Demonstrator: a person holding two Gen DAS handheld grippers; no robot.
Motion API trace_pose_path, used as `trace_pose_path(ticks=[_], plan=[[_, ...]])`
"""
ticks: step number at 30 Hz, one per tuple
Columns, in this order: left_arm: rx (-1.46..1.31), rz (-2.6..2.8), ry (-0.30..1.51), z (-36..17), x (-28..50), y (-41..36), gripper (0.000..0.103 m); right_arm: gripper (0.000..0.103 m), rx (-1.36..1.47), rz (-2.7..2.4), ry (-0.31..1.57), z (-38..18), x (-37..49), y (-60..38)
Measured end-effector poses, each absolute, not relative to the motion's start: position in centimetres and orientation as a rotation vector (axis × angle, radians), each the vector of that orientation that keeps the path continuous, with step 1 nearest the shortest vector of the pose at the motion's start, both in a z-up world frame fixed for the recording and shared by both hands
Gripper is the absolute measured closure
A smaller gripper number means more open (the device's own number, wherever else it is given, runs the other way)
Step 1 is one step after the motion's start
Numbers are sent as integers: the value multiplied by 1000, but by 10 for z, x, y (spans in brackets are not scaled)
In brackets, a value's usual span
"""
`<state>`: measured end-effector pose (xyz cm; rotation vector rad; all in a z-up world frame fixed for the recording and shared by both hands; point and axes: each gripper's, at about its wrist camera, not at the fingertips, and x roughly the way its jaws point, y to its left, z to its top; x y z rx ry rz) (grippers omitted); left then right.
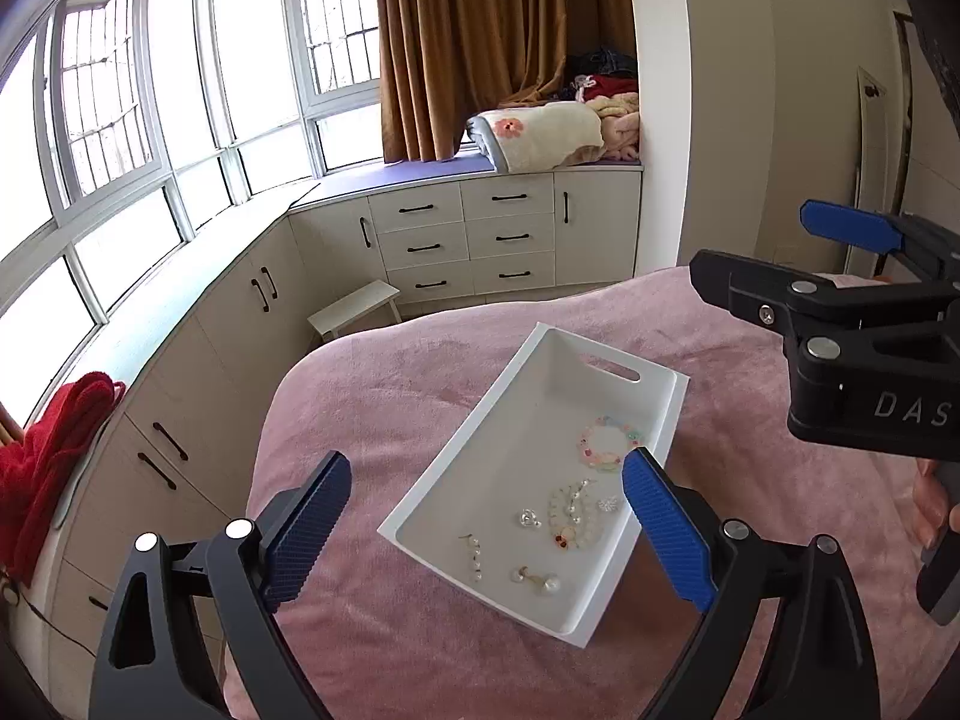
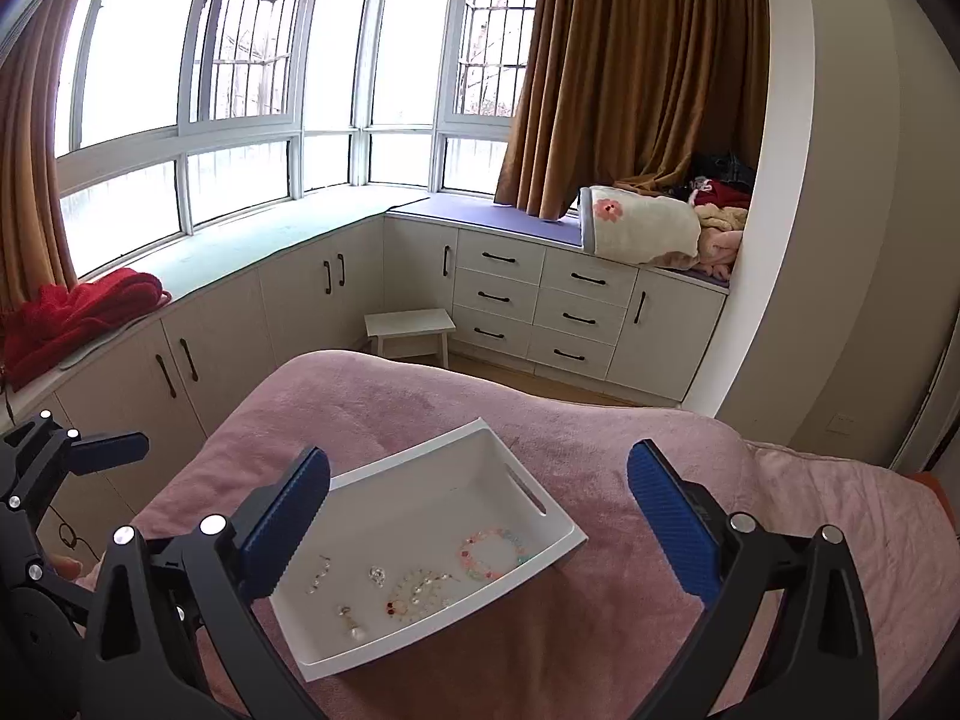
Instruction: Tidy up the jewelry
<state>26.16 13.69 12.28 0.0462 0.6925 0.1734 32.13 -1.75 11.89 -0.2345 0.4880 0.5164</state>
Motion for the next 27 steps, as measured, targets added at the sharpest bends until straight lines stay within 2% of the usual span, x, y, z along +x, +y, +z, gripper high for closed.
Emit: trace_pose_path(ticks=[12, 20, 27], plan=[[69, 218, 631, 108, 202, 120, 3, 5, -168, 504, 562, 80, 282, -37], [-25, 227, 675, 69, 195, 129, 3, 5, -211, 475, 602, 41, 274, -39], [21, 241, 743, 27, 205, 127, 3, 5, -226, 468, 662, 9, 285, -37]])
